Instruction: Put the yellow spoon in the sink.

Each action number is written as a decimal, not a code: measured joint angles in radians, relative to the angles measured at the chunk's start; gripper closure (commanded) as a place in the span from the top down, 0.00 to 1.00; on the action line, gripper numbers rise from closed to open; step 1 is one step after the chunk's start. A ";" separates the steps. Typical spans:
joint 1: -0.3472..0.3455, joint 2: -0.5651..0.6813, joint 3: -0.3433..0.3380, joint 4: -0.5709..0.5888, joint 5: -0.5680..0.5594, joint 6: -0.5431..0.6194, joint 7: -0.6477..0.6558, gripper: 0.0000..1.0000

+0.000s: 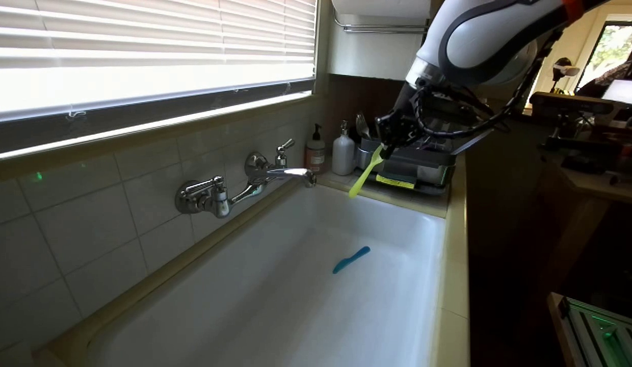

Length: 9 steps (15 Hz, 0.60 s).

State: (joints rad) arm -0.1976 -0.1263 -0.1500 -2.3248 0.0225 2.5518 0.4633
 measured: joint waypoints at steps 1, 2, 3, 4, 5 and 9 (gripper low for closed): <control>0.004 0.016 0.001 0.002 0.011 0.000 -0.009 0.01; 0.008 0.031 0.002 0.005 0.023 -0.002 -0.019 0.01; 0.011 0.046 0.003 0.009 0.039 -0.005 -0.031 0.01; 0.015 0.062 0.004 0.013 0.054 -0.007 -0.043 0.01; 0.018 0.078 0.004 0.017 0.068 -0.010 -0.055 0.01; 0.027 0.144 0.005 0.030 0.089 -0.011 -0.077 0.01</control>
State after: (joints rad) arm -0.1706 0.0177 -0.1452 -2.2951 0.1114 2.5408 0.3866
